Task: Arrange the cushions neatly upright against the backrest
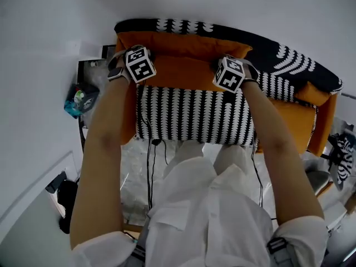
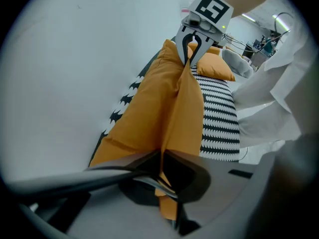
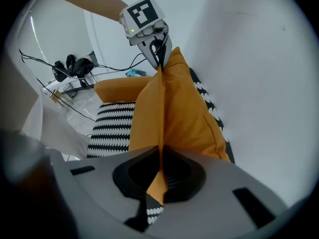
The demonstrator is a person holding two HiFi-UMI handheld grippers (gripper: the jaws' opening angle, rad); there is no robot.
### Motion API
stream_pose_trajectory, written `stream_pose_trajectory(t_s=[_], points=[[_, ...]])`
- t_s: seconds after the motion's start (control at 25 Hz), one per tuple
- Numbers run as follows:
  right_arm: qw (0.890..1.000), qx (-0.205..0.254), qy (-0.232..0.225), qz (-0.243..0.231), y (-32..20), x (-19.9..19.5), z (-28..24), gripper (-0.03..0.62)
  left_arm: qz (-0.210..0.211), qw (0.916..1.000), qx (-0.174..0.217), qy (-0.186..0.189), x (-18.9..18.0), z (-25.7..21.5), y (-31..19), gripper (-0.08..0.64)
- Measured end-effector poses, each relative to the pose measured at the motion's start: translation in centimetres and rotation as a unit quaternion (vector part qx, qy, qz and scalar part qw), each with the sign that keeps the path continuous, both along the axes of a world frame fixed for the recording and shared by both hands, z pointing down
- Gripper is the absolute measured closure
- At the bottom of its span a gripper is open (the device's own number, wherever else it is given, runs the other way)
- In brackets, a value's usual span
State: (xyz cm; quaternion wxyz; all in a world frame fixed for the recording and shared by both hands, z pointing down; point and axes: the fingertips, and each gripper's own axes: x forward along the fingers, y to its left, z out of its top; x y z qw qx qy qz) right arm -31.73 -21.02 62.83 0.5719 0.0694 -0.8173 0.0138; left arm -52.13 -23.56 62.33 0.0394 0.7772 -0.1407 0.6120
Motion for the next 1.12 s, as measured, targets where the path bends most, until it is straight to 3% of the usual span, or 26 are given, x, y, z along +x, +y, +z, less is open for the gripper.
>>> stream_pose_trajectory(t_s=[0.4,0.68,0.8,0.92,1.12], points=[[0.999,-0.022,0.029,0.016,0.8,-0.3,3.1,0.560,0.012,0.9992,-0.036,0.009,-0.5,3.8,1.0,0.514],[0.998,-0.023,0.016,0.053,0.4,0.3,1.8,0.508,-0.029,0.9982,-0.036,0.038,0.2,2.9,1.1,0.430],[0.997,-0.010,-0.011,0.079,0.1,0.8,-0.3,0.505,-0.048,0.9955,-0.027,0.076,1.3,0.7,1.4,0.428],[0.989,-0.004,-0.065,0.134,-0.2,1.6,-3.0,0.495,-0.051,0.9915,-0.019,0.119,3.8,-2.1,2.0,0.428],[0.977,0.010,-0.097,0.188,1.4,5.5,-6.1,0.488,-0.006,0.9897,0.008,0.143,10.1,-6.5,3.4,0.436]])
